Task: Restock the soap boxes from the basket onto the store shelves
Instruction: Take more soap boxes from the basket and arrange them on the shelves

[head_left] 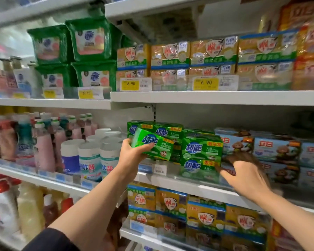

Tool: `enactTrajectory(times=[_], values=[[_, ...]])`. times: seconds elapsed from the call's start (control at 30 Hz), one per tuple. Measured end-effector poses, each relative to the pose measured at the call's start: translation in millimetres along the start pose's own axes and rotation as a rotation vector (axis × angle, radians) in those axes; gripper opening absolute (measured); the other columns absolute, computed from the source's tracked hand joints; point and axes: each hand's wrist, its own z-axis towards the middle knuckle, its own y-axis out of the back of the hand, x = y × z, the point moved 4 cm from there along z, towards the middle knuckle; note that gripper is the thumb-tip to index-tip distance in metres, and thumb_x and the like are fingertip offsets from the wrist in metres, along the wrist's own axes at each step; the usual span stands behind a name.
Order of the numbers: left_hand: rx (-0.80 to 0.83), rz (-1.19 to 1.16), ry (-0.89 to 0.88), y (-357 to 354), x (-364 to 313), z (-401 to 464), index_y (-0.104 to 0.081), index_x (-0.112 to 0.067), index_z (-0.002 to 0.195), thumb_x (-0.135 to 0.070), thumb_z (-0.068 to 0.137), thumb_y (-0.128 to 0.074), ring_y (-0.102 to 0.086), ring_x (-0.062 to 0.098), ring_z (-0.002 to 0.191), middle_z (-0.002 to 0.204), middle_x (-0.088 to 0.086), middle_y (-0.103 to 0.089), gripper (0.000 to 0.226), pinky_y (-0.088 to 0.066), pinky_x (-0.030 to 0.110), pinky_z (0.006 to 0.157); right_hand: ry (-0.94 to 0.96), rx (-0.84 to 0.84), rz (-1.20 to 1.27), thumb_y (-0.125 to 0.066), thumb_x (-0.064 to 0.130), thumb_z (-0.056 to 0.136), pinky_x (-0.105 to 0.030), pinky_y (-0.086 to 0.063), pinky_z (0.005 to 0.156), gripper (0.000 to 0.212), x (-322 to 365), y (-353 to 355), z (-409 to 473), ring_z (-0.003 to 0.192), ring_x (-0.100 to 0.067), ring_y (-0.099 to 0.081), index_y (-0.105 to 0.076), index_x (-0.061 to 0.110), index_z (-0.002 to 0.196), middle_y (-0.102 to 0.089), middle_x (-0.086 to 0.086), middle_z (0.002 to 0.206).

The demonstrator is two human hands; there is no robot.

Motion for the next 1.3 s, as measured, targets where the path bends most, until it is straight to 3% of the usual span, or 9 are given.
enactTrajectory(times=[0.2, 0.3, 0.47, 0.63, 0.77, 0.87, 1.0, 1.17, 1.3], values=[[0.154, 0.326, 0.166, -16.0, 12.5, 25.9, -0.04, -0.005, 0.115, -0.032, 0.05, -0.092, -0.059, 0.031, 0.11, 0.117, 0.016, -0.056, 0.087, -0.047, 0.049, 0.101, -0.025, -0.031, -0.063, -0.061, 0.035, 0.09, -0.022, -0.018, 0.042, 0.049, 1.0, -4.2, -4.0, 0.046, -0.006, -0.035, -0.036, 0.018, 0.053, -0.038, 0.004, 0.049], [0.282, 0.563, 0.198, -12.8, 5.0, 35.2, -0.04, -0.013, 0.124, -0.029, 0.064, -0.086, -0.054, 0.027, 0.114, 0.123, 0.008, -0.054, 0.077, -0.043, 0.041, 0.104, -0.016, -0.031, -0.09, -0.062, 0.034, 0.09, -0.019, -0.017, 0.043, 0.05, 0.9, -7.2, -3.7, 0.046, -0.002, -0.031, -0.032, 0.023, 0.051, -0.036, 0.008, 0.048], [0.388, 0.843, 0.193, -8.9, -3.2, 51.0, -0.045, -0.017, 0.14, -0.051, 0.037, -0.092, -0.056, 0.024, 0.117, 0.128, 0.0, -0.06, 0.118, -0.042, 0.043, 0.106, 0.026, -0.05, -0.084, -0.067, 0.027, 0.087, -0.021, -0.017, 0.044, 0.055, 0.0, -13.4, -2.8, 0.044, -0.011, -0.034, -0.028, 0.023, 0.048, -0.03, 0.009, 0.046], [0.422, 0.977, 0.29, -11.2, 8.5, 53.0, -0.053, -0.017, 0.133, -0.027, 0.063, -0.086, -0.054, 0.026, 0.119, 0.131, 0.003, -0.06, 0.078, -0.036, 0.044, 0.11, 0.055, -0.119, -0.129, -0.063, 0.029, 0.089, -0.03, -0.026, 0.054, 0.045, -0.6, -10.8, -5.1, 0.067, -0.034, -0.062, -0.045, 0.011, 0.052, -0.059, -0.013, 0.059], [0.453, 0.997, 0.304, -11.2, 6.9, 51.1, -0.053, -0.017, 0.125, -0.02, 0.078, -0.077, -0.055, 0.021, 0.113, 0.123, 0.0, -0.059, 0.052, -0.04, 0.038, 0.105, 0.084, -0.123, -0.156, -0.057, 0.034, 0.093, -0.03, -0.029, 0.057, 0.044, 2.0, -12.1, -6.7, 0.073, -0.033, -0.064, -0.049, 0.012, 0.055, -0.068, -0.017, 0.074], [0.502, 0.987, 0.277, -13.5, 2.7, 44.9, -0.054, -0.021, 0.108, -0.017, 0.085, -0.07, -0.057, 0.015, 0.103, 0.11, -0.004, -0.061, 0.029, -0.042, 0.03, 0.093, 0.145, -0.183, -0.133, -0.07, 0.024, 0.086, -0.027, -0.029, 0.051, 0.039, -2.3, -12.4, -6.3, 0.055, -0.033, -0.061, -0.061, 0.001, 0.056, -0.063, -0.018, 0.057], [0.381, 1.019, 0.223, -12.4, 8.7, 36.4, -0.059, -0.01, 0.11, -0.02, 0.084, -0.07, -0.059, 0.023, 0.105, 0.111, 0.006, -0.062, 0.03, -0.047, 0.034, 0.093, 0.273, -0.297, -0.232, -0.08, 0.018, 0.071, -0.024, -0.035, 0.041, 0.033, 3.1, -8.7, -14.2, 0.037, -0.027, -0.055, -0.058, 0.006, 0.049, -0.055, -0.008, 0.043], [0.344, 0.841, 0.181, -19.5, 9.7, 22.2, -0.055, -0.009, 0.124, -0.009, 0.085, -0.07, -0.062, 0.024, 0.108, 0.118, 0.009, -0.066, 0.041, -0.049, 0.034, 0.097, 0.146, -0.093, -0.134, -0.051, 0.033, 0.097, -0.03, -0.03, 0.061, 0.042, -4.3, -1.7, -14.8, 0.08, -0.03, -0.062, -0.039, 0.022, 0.058, -0.064, -0.01, 0.076], [0.274, 0.841, 0.255, -19.0, 6.8, 32.3, -0.051, -0.008, 0.134, -0.006, 0.078, -0.077, -0.061, 0.023, 0.107, 0.124, 0.008, -0.063, 0.061, -0.047, 0.031, 0.098, 0.099, 0.115, -0.178, -0.039, 0.046, 0.098, -0.034, -0.035, 0.066, 0.038, -3.5, 3.9, -14.1, 0.09, -0.025, -0.059, -0.036, 0.025, 0.066, -0.049, 0.004, 0.077]])
